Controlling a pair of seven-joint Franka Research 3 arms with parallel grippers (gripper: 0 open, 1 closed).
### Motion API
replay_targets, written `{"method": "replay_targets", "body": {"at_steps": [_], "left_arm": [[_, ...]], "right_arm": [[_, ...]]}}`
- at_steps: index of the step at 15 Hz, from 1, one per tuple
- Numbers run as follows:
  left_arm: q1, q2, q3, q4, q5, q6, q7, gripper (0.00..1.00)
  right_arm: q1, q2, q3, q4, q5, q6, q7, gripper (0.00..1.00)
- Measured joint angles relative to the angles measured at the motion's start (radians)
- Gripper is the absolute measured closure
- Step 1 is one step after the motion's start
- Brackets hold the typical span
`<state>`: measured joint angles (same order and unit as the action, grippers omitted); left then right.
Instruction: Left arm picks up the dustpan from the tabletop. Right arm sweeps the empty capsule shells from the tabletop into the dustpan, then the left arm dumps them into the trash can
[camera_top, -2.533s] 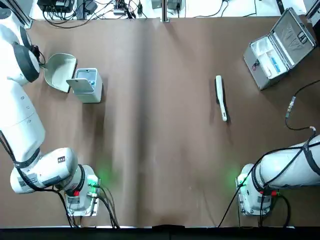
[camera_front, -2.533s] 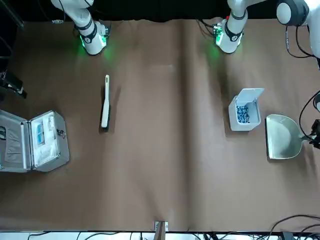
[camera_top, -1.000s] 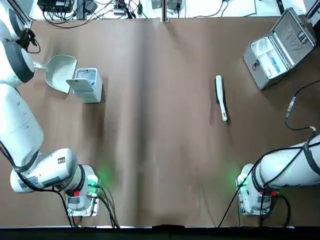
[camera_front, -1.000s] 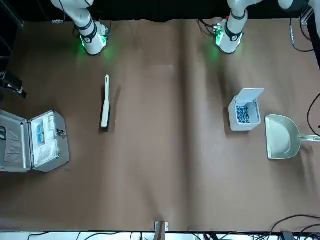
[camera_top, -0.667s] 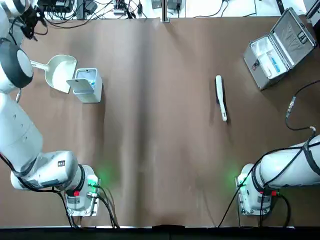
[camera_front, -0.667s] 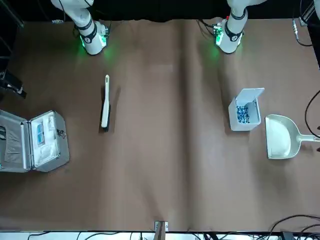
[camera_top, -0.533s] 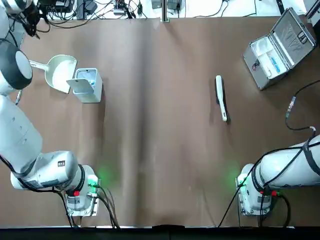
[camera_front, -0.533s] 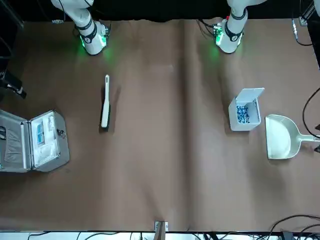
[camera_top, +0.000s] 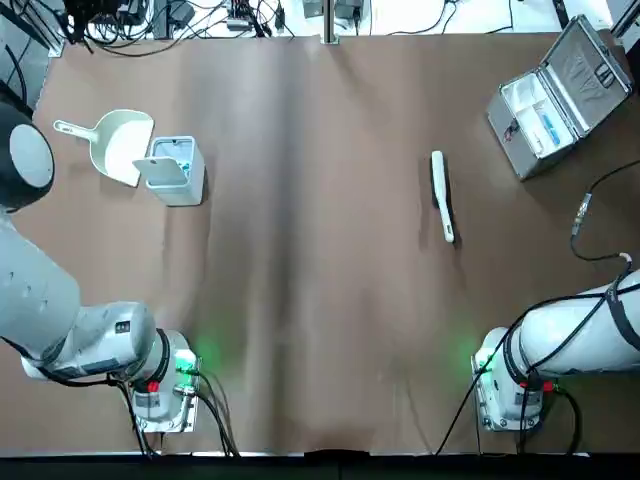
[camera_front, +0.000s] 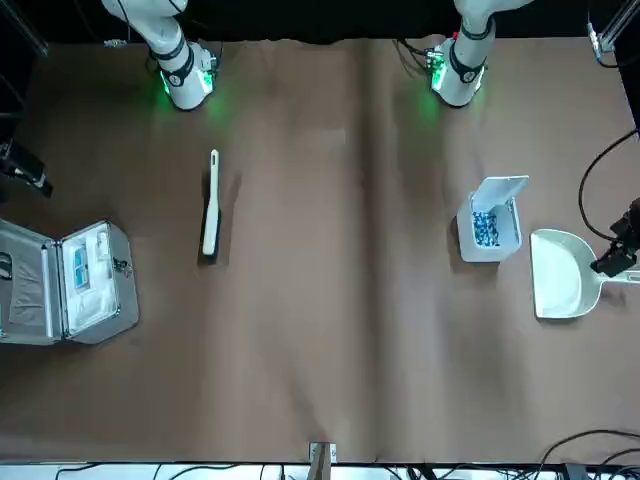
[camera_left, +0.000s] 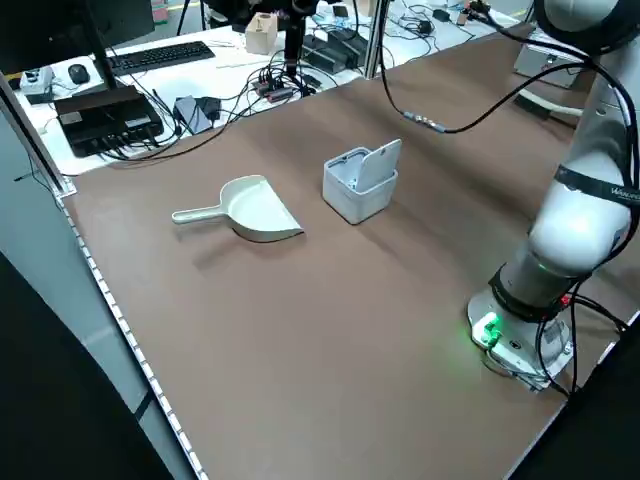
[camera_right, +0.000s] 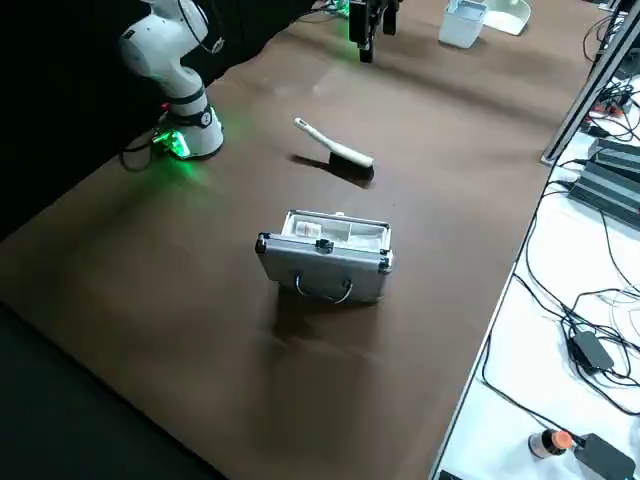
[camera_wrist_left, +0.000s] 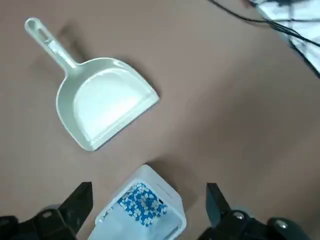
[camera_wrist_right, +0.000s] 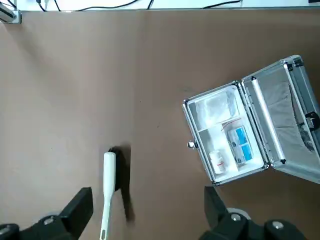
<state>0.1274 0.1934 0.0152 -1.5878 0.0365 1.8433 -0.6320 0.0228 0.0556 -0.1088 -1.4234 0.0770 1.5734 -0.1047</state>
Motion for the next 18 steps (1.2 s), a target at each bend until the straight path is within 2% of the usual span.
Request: {"method": "replay_targets", "body": {"at_steps": [6,7,9,13,18], "left_arm": [[-0.001,-0.036,-0.114,0.016,0.0,-0.016,0.216,0.0],[-0.001,-0.033,-0.147,0.016,0.0,-0.017,0.347,0.0],[-0.002,-0.034,-0.162,0.021,0.0,-0.017,0.442,0.0],[-0.003,-0.046,-0.183,0.055,0.0,-0.036,0.508,0.0],[-0.005,-0.117,-0.189,0.071,0.0,-0.185,0.63,0.0]], "right_arm": [[0.0,0.0,0.0,0.0,0.0,0.0,0.0,0.02],[0.0,0.0,0.0,0.0,0.0,0.0,-0.001,0.02],[0.0,0.0,0.0,0.0,0.0,0.0,-0.001,0.02],[0.0,0.0,0.0,0.0,0.0,0.0,-0.001,0.02],[0.0,0.0,0.0,0.0,0.0,0.0,-0.001,0.02]]}}
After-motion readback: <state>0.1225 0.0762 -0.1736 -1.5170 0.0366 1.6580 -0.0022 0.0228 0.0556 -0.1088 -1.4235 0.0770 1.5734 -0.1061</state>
